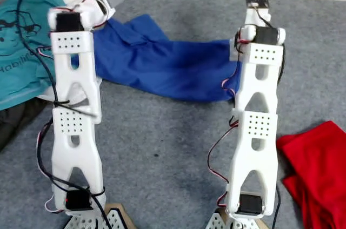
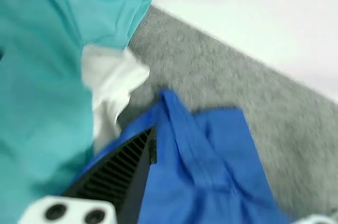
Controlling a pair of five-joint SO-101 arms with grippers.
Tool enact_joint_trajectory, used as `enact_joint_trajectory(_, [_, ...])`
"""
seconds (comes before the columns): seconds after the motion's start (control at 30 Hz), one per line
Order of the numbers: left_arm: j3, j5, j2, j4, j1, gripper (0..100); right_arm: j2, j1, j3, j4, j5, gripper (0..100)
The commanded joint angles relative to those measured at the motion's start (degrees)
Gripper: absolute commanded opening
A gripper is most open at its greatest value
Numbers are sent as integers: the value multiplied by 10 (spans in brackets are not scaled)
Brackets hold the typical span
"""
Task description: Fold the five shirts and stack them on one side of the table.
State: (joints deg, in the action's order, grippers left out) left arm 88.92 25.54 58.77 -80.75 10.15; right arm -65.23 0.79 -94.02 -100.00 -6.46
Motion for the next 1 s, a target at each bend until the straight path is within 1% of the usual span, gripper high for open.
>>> enact_joint_trajectory(0.0, [68,7,-55,-154,1,544,72,-2,-72,-13,21,282])
enact_joint_trajectory(0.1, [62,6,-79,-210,5,544,94,-2,-70,-15,23,282])
enact_joint_trajectory(0.2, [22,6,-99,-210,29,522,129,3,-16,-15,24,282])
enact_joint_trajectory(0.27, [-22,-4,-124,-211,36,489,175,6,65,-15,25,282])
enact_joint_trajectory(0.33, [-90,-34,-153,-211,37,454,235,6,172,-14,33,282])
enact_joint_trajectory(0.4, [-167,-49,-189,-210,37,422,299,0,278,-13,32,282])
enact_joint_trajectory(0.5, [-284,-50,-242,-209,37,393,385,-12,403,-8,30,282])
enact_joint_trajectory(0.6, [-363,-50,-276,-209,43,393,444,-14,500,2,30,282])
enact_joint_trajectory(0.67, [-375,-49,-278,-207,55,393,471,-12,561,22,30,282])
enact_joint_trajectory(0.8, [-377,-51,-265,-193,102,393,517,-10,712,86,19,282])
enact_joint_trajectory(0.87, [-378,-51,-257,-196,119,393,550,-10,800,141,18,282])
enact_joint_trajectory(0.97, [-378,-51,-240,-195,139,393,614,-10,950,251,16,282])
